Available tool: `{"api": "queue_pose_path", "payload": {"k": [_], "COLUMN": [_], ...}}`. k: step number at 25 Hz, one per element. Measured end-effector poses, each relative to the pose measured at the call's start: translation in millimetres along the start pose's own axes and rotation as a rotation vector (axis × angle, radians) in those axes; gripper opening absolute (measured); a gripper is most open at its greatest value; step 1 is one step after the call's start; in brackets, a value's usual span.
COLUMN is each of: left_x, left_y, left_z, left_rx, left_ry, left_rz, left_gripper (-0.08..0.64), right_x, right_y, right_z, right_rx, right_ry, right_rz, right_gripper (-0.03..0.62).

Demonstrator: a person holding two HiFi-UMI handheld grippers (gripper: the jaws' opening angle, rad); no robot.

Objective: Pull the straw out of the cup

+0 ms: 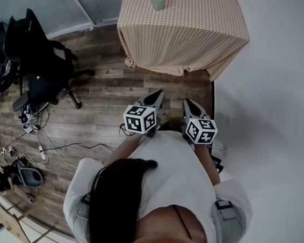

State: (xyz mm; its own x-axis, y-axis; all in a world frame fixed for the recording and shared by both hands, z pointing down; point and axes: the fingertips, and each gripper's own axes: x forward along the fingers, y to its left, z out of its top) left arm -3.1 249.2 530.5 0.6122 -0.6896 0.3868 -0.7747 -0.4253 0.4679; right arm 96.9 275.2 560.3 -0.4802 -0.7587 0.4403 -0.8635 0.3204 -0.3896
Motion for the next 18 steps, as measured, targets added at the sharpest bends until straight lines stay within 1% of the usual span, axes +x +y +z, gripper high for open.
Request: {"api": "queue_pose_path", "payload": {"k": [6,12,15,18], "left_x": [4,9,17,28], "left_y": [10,30,45,58], "left_z": [2,11,19,29], "left_rx": [-0.007,-0.011,-0.029,-0.049], "left_ry": [0.018,0.037,0.032,0.031], "left_rz": [0.016,0.053,0.089,0.119], "left_gripper": [0.011,0.009,0.011,0.011], "right_x": [11,38,56,75], "right_y": [-2,0,-4,-9], "right_z": [3,13,26,43], "right_rx": [0.044,0.065,0.059,0.023], "right_ry": [-0.001,0.009,0.006,0.011], "right_rz": [0.020,0.067,0.089,0.103], "right_gripper": [0.035,0.035,0.035,0.035]}}
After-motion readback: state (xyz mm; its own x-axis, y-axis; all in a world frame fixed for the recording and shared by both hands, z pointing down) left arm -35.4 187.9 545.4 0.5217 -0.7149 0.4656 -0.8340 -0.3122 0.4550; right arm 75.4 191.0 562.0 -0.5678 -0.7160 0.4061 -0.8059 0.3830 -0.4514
